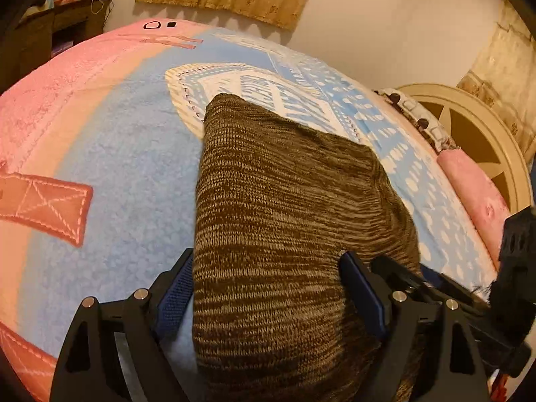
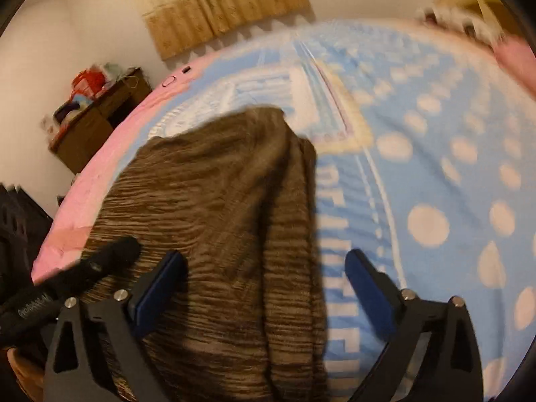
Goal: Fold small clothes
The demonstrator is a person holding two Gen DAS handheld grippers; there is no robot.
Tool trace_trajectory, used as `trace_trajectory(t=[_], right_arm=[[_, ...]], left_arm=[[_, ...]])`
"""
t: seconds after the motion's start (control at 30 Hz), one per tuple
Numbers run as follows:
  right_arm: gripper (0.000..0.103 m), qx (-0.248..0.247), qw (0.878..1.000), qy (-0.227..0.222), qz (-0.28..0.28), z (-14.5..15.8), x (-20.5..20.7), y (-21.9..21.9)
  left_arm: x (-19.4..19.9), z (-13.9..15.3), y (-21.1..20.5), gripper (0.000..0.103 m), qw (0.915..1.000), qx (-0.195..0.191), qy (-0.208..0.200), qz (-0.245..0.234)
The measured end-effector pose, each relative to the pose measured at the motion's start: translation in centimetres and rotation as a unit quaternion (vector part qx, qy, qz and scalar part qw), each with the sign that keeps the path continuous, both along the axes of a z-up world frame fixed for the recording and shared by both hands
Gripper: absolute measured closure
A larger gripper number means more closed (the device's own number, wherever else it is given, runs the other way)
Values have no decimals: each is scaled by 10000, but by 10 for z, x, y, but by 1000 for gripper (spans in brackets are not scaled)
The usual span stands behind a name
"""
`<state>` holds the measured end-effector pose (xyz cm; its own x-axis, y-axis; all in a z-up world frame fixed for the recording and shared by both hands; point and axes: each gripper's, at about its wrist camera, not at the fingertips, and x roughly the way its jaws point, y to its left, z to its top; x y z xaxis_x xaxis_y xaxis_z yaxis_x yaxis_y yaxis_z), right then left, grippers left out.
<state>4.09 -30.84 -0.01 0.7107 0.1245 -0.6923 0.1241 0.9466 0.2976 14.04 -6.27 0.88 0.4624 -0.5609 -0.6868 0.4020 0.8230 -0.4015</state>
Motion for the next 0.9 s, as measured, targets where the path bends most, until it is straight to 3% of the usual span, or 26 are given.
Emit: trace_trajectory(t=[0.03,0.13,0.3,0.5,0.7,0.9], right_arm=[[37,-58,10000,72,8,-2,0,2],[52,168,9999,1,2,-2,-3,-4],[47,474,9989,-26,6,-3,-5,-13],[43,323,9995,19,68,-3,-1,-7],[69,34,9999,-117,119,0,-5,2],[73,-314,9994,-139,85,6,-4,12]], left_arm=[[0,0,1,19,10000,-41,16,-2],[0,-1,4,35,9999,-133,29,-16],[1,-2,6,39,9996,-274,34,-21],[-5,1,-5,44,9997,101,-223,32],[-6,2,-9,52,9991,252,-347,9],[-20,17,-15,63,9959,666,-620,-9]])
